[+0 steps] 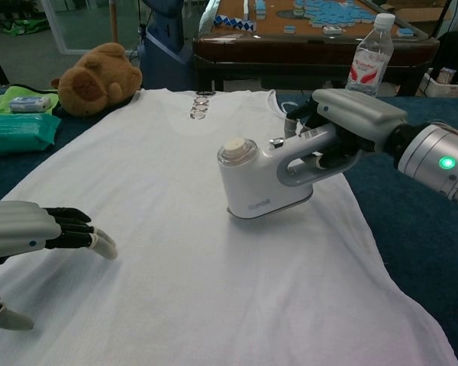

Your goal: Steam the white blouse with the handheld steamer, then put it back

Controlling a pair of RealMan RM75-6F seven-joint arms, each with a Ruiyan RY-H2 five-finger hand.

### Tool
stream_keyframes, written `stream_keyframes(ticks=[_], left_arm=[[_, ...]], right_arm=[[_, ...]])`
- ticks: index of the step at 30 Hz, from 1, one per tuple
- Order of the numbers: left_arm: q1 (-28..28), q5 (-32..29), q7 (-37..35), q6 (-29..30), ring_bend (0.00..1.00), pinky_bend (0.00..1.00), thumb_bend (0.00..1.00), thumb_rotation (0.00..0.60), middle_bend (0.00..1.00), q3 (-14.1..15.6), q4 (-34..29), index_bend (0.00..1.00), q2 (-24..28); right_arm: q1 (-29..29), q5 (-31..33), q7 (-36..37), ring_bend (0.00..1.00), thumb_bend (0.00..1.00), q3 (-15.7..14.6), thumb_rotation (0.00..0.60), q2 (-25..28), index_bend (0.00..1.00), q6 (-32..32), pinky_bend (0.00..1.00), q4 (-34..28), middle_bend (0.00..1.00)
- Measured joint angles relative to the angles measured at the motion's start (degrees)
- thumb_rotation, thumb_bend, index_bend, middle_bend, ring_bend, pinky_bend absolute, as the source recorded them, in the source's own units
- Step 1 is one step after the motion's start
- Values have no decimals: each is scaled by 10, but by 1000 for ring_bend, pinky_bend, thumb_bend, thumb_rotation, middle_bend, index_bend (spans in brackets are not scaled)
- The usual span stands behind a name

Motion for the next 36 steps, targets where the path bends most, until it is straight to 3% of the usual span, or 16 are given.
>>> stream_keyframes(ticks=[5,9,13,27,32,36], left_arm=[[-3,-17,3,-13,119,0,136,495,79,2,-7,128,1],[-6,-26,11,-19,100,0,136,437,60,5,-14,125,2],[-7,-29,17,-19,78,0,136,429,48,7,-15,125,2],[-7,-30,21,-7,79,0,136,429,48,14,-11,125,-1],[-5,-31,26,-3,79,0,137,488,48,16,-14,125,0],[-4,-33,29,0,79,0,136,501,48,17,-17,125,3]], right_arm=[[9,-10,12,783,494,-9,600,-28,932,5,694,40,874],[13,-18,18,782,495,-19,600,-45,932,9,694,64,871],[15,-25,24,781,494,-27,600,-56,932,15,694,83,868],[29,-53,30,772,494,-61,600,-87,932,14,694,117,859],[39,-66,21,769,494,-70,600,-99,932,10,694,120,857],[47,-73,18,769,494,-77,600,-108,932,5,693,125,857]])
